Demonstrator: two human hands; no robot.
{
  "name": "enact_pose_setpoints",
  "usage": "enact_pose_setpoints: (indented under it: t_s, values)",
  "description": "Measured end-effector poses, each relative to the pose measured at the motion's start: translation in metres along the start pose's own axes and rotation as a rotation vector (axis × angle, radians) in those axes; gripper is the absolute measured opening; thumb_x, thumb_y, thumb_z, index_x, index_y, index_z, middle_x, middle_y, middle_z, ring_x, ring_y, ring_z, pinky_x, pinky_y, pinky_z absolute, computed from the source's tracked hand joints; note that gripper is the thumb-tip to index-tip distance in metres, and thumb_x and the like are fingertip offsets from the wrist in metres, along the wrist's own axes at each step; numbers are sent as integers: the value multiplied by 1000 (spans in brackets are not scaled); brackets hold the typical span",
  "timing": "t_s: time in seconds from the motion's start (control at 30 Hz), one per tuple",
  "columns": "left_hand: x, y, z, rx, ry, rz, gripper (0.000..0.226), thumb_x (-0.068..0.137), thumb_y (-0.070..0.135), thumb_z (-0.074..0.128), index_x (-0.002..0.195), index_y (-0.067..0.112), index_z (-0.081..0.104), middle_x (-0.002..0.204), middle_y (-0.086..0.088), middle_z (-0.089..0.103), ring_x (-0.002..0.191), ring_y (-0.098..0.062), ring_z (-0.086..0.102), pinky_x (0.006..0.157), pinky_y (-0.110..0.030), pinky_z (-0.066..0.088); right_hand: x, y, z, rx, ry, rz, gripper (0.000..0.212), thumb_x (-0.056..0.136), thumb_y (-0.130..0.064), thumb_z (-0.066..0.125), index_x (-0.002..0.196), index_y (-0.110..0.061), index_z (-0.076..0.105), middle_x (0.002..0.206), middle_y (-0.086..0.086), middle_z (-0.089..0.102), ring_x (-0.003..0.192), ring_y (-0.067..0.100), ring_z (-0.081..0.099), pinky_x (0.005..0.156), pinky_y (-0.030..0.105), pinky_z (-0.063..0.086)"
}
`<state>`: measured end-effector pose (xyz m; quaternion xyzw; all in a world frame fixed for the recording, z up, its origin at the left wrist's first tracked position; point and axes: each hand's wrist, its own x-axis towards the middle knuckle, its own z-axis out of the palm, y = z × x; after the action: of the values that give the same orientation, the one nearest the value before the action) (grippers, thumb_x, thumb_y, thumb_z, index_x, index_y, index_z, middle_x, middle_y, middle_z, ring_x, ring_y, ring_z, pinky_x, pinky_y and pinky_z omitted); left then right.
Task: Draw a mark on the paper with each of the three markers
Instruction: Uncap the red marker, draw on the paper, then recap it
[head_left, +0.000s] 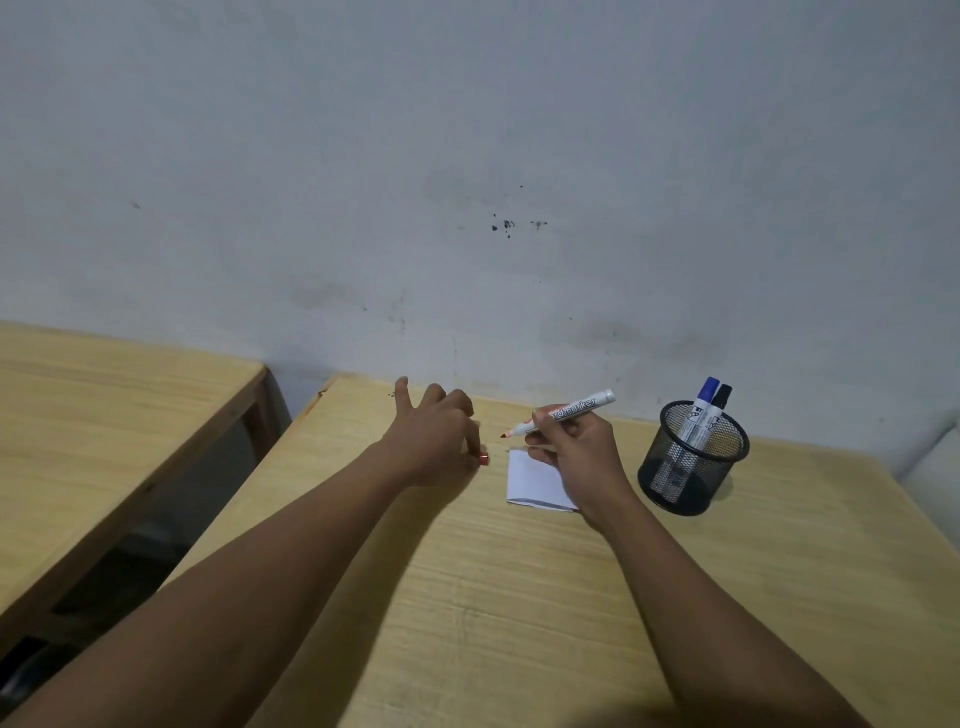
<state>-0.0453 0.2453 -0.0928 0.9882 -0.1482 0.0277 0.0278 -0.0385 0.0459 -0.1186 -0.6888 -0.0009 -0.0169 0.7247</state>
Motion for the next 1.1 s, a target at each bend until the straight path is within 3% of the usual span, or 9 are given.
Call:
enact_pose_setpoints:
  t_s: [0.13,0.27,0.37,0.57,0.73,0.8,0.87,0.97,1.1]
  values:
    - [-1,0,5,-15,59,-1,31,94,50,54,102,29,75,128,5,56,126,-21,43,113,-67,6,0,4,-1,44,7,6,7,96,-15,67,97,-10,71,96,14,78,88,23,74,84,34,62]
    - [5,-2,-4,-82,89,-14,30,95,47,56,98,22,72,98,5,74,98,-19,64,108,-52,22,1,7,-3,64,13,14,7,96,-15,67,96,-10,72,94,14,78,87,24,73,87,36,61]
    - [10,-2,-8,-137,108,-4,26,93,46,62,105,24,71,96,7,75,95,-17,62,96,-43,29,2,8,-3,77,12,18,7,96,-15,67,96,-9,72,95,14,78,91,27,74,86,35,61]
    - [13,5,-1,-180,72,-34,16,93,29,57,99,26,72,86,11,65,94,-17,62,88,-40,30,1,8,-4,89,7,15,8,97,-14,66,96,-9,72,94,15,78,90,25,73,85,33,61]
    - [13,3,10,-218,37,-79,21,92,41,61,107,32,73,99,11,64,104,-16,60,83,-40,25,1,10,-4,79,4,12,7,97,-13,66,94,-9,72,89,10,78,85,21,73,85,32,61]
    - [12,-1,14,-201,43,-90,36,86,50,64,119,36,66,113,8,59,113,-16,55,87,-42,25,1,9,-4,72,3,8,8,96,-13,66,93,-10,72,85,7,78,83,20,73,85,32,61]
    - [2,3,13,-190,182,-86,47,82,59,64,123,36,63,118,7,57,115,-17,52,94,-45,27,1,8,-4,56,2,3,8,96,-14,67,92,-11,73,84,7,78,82,18,73,86,33,60]
    - [-30,29,15,-120,337,2,40,83,63,55,109,34,65,110,13,61,107,-17,52,93,-45,28,1,10,-4,38,15,-2,10,96,-16,67,95,-8,73,88,9,79,82,17,74,84,31,60]
    - [-63,56,32,13,108,146,60,89,69,33,133,33,50,143,15,51,122,-25,45,91,-48,27,-2,10,-2,-46,49,-23,13,96,-22,68,99,-10,72,90,5,79,83,15,77,79,25,61]
